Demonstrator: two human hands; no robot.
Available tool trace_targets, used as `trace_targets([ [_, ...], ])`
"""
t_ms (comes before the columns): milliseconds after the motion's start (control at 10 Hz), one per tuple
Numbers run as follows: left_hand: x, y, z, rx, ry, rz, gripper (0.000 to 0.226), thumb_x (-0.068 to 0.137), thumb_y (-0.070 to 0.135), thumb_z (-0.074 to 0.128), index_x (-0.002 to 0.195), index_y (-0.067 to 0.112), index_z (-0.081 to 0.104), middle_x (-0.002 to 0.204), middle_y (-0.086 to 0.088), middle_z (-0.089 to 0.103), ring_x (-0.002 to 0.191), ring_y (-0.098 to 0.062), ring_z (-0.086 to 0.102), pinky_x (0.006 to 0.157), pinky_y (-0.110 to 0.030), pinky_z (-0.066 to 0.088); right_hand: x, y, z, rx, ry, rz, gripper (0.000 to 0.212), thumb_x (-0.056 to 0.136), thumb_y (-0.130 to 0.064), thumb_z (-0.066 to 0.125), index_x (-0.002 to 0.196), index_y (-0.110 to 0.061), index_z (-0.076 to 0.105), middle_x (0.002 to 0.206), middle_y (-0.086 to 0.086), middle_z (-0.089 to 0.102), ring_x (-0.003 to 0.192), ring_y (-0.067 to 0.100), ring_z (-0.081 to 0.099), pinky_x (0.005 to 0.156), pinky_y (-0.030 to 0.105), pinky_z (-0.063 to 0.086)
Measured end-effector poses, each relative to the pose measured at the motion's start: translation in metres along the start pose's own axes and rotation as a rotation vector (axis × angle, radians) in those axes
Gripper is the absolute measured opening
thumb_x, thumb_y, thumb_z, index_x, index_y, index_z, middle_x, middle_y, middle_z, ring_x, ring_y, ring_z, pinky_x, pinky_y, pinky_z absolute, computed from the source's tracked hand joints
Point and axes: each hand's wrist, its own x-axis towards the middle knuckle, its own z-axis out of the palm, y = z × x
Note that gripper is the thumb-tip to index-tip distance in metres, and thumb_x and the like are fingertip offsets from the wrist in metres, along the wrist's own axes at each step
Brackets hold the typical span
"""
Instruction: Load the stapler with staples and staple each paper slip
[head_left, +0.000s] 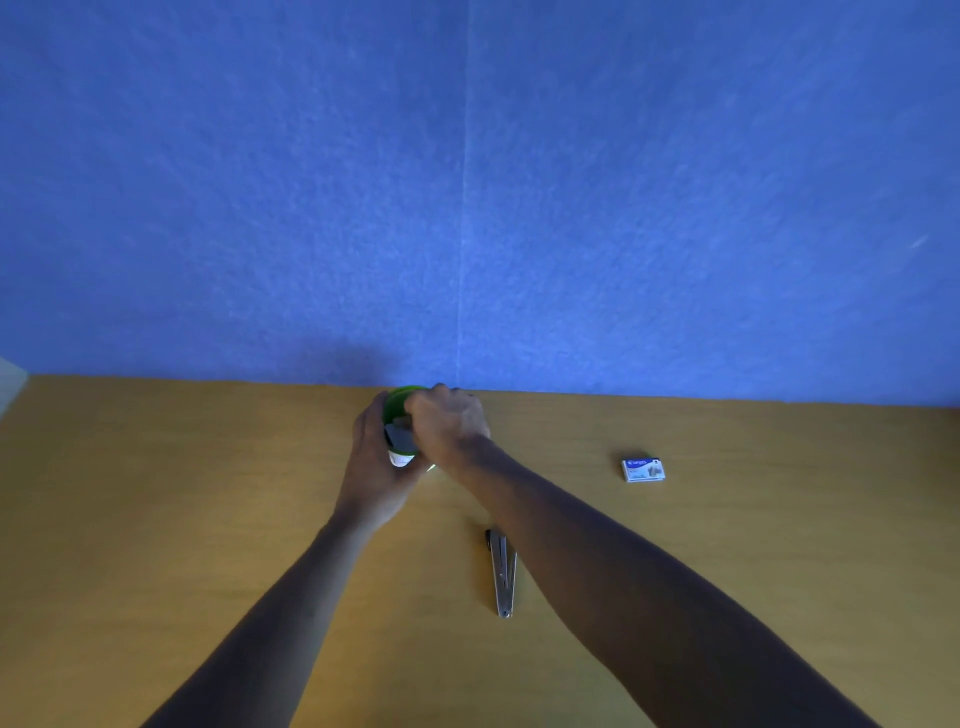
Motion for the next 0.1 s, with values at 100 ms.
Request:
trace_targets([
  [100,-0.0022,0.0068,-0.0010,0.015,-0.008,0.019,0.085,0.071,0.031,0.083,0.142,0.026,0.035,0.145,0.006,0.036,0.132,-0.002,0.033,0.104,-0.029,0.040,-0.0103,0.0064,0.0018,0.105,0.113,0.002,0.030,0.101,-0.038,0.044,0.105,-0.018,0.066,0.099,0.009,0.066,0.093,0.033,0.064,0.068,0.032,0.037],
])
